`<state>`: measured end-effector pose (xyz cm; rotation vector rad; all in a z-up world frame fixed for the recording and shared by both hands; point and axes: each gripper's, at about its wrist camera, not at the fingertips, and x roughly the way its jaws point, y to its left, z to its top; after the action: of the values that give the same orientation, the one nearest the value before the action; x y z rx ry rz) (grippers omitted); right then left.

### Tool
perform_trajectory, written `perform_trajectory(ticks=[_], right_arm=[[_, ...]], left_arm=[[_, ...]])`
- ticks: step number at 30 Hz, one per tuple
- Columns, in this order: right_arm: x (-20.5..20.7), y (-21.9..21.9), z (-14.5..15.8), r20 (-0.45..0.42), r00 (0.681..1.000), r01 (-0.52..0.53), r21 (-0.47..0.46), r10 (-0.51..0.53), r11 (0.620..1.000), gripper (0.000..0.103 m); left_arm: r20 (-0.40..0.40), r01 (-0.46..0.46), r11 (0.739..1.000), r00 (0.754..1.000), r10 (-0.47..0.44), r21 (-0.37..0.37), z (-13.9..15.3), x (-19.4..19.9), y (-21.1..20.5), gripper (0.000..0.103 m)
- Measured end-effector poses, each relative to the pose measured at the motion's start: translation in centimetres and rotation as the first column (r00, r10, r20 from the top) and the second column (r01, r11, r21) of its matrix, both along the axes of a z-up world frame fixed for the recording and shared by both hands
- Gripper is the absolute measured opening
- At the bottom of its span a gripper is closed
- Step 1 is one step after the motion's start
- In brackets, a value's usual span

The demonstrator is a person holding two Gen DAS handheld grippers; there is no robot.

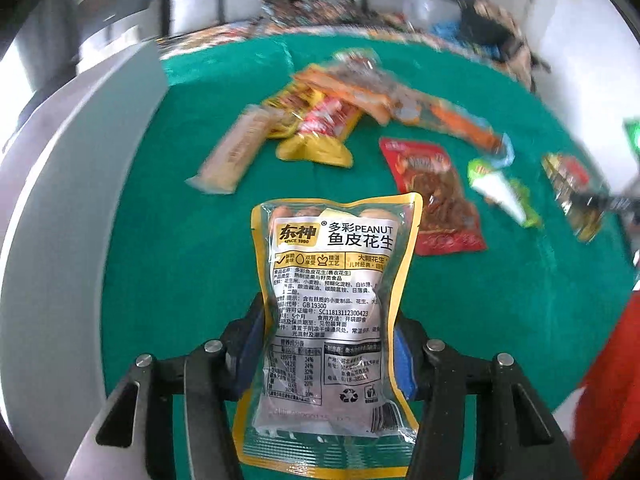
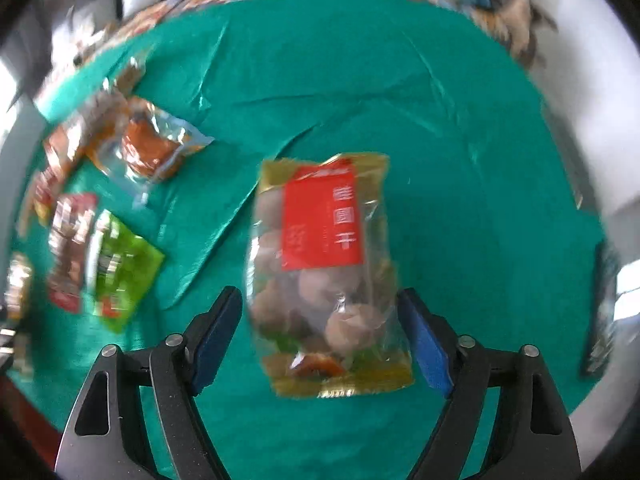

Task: Organize snacks
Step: 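Carry both bags to the white box and release them inside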

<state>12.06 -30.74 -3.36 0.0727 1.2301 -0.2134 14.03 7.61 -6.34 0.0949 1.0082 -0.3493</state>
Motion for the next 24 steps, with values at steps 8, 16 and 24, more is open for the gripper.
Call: perform_trajectory(ticks=[8,16,24], right_arm=[[-3.6,-2.2,2.9,0.106,0.991,0.062,0.151,-0.078,0.987,0.060],[-1.9,6.1,12.2,0.302,0.949,-0.185,0.317,0.086,0.930,0.060],[2.2,26.7,18.9,0.429,0.816,-0.563,0.438,0.387,0.701,0.060]], left_arm=[[0.091,-0.057,0.975,0.993,0.078,-0.216,7.1,-4.1,4.9,0.053],[0.176,-0.182,0.931,0.953,0.246,-0.316,14.0,-4.1,13.8,0.053],[0.178,-0.477,0.856,0.842,0.510,-0.200,13.3,-4.6,27.3,0.054]])
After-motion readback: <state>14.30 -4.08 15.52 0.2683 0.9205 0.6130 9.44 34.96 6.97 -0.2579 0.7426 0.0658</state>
